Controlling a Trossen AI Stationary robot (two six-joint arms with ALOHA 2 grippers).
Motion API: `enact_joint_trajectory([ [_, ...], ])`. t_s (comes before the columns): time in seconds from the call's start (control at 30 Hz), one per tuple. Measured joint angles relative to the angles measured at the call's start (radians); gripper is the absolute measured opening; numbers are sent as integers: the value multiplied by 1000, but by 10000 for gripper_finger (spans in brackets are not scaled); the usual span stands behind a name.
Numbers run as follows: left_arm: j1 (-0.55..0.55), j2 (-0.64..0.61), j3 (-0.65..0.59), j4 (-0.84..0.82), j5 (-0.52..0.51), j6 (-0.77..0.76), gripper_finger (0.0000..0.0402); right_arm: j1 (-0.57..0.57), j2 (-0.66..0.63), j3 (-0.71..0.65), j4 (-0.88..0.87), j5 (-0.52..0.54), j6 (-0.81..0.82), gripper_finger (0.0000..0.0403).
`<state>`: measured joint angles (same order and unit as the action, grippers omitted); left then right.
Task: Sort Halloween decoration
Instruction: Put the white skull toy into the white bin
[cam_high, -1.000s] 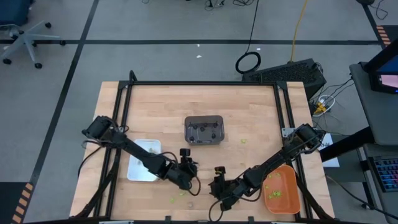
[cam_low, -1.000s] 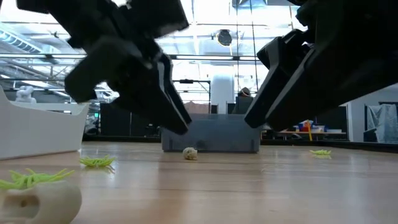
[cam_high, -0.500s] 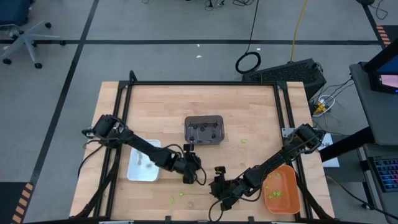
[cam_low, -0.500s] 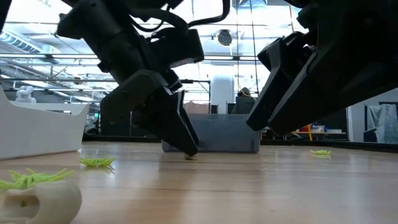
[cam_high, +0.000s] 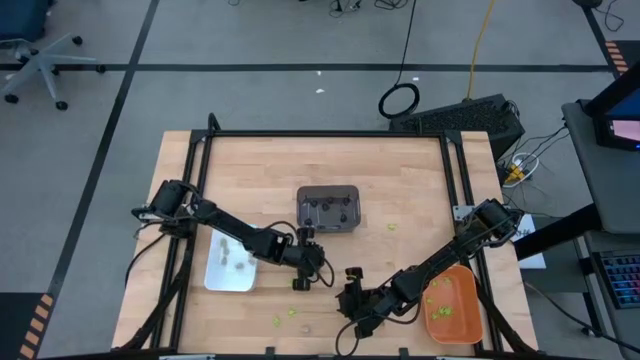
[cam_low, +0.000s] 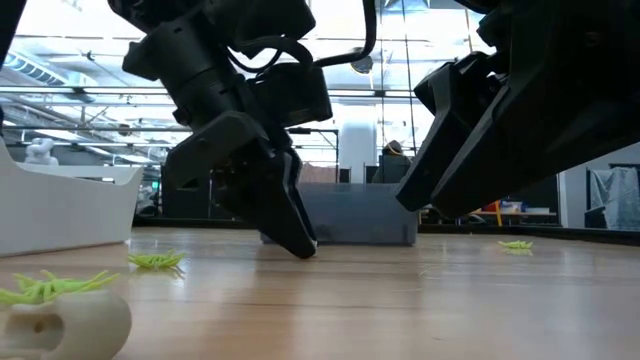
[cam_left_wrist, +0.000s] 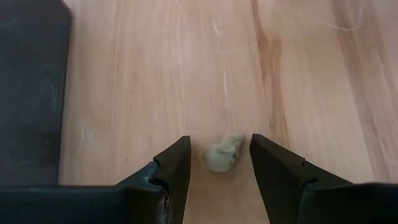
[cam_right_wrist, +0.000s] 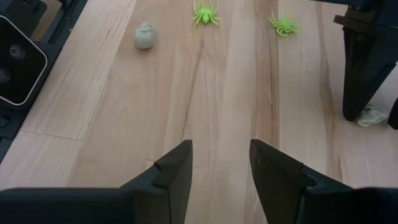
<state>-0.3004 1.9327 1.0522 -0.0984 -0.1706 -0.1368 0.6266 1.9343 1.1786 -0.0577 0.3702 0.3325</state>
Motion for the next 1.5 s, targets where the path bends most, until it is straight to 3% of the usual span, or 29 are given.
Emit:
enact_joint_trajectory([
  [0.4, 0, -2, -42, 45, 15, 19, 156, 0, 0, 0, 0, 1, 0, 148],
  [0.8, -1, 0, -43, 41, 47, 16, 29, 0, 0, 0, 0, 2, 0, 148],
  [1.5, -51, -28, -4, -41, 41, 11, 34, -3, 0, 0, 0, 49, -4, 148],
])
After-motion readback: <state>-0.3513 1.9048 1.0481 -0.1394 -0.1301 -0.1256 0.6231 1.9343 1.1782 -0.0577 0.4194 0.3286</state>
